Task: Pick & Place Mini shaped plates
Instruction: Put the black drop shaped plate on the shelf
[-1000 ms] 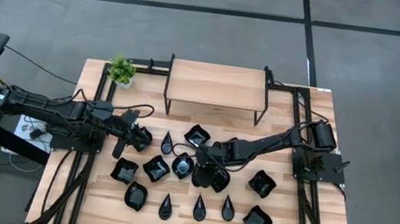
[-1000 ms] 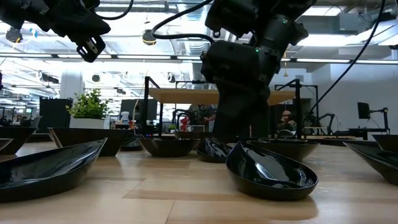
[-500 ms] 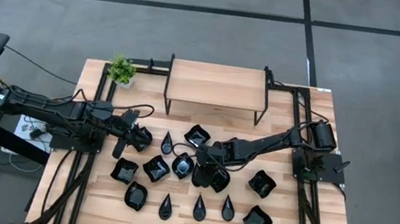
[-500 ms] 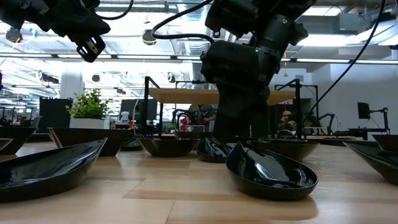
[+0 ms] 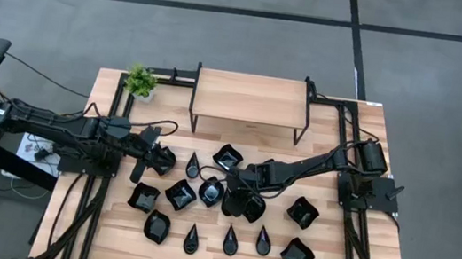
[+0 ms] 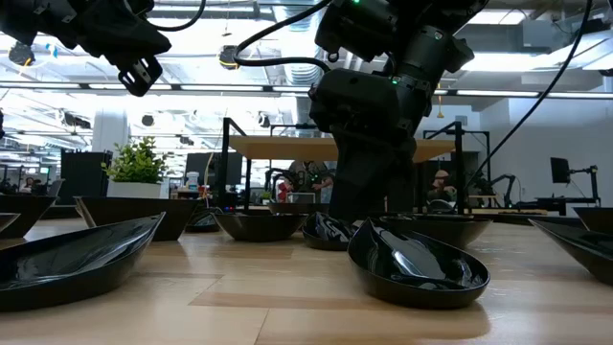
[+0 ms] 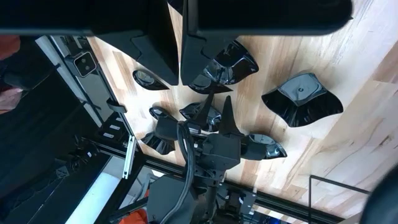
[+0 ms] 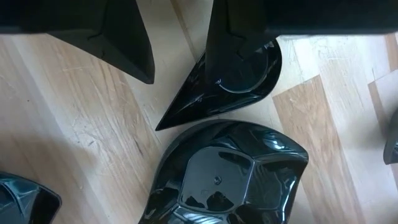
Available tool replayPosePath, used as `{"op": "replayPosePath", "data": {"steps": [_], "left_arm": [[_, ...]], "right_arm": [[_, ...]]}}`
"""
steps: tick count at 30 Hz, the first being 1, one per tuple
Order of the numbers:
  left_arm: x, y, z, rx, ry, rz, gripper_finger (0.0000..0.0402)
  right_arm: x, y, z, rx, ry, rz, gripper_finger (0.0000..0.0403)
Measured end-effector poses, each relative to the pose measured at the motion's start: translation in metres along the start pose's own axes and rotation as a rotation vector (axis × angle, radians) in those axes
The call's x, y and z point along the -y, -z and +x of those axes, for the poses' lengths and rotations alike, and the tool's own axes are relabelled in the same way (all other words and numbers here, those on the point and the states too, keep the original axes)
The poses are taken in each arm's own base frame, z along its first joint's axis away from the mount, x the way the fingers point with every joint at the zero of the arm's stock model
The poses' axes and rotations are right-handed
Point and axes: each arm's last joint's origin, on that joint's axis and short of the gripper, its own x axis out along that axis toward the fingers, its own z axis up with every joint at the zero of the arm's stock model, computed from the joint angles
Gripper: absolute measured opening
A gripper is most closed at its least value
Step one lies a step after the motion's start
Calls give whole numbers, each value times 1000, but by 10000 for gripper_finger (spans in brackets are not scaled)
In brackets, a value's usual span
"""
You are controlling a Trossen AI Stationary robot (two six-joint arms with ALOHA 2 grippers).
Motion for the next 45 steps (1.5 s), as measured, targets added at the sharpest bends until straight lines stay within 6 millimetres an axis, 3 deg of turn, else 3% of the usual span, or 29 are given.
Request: {"op": "replayPosePath", "data": {"steps": [16, 37, 45], "left_arm": [[0, 0, 0, 0, 1, 0, 19], [0, 0, 0, -1, 1, 0, 19], [0, 0, 0, -1, 1, 0, 19]], "right_arm": [[0, 0, 0, 0, 0, 0, 125], [0, 0, 0, 0, 1, 3, 55], [0, 0, 0, -5, 4, 8, 7]]}}
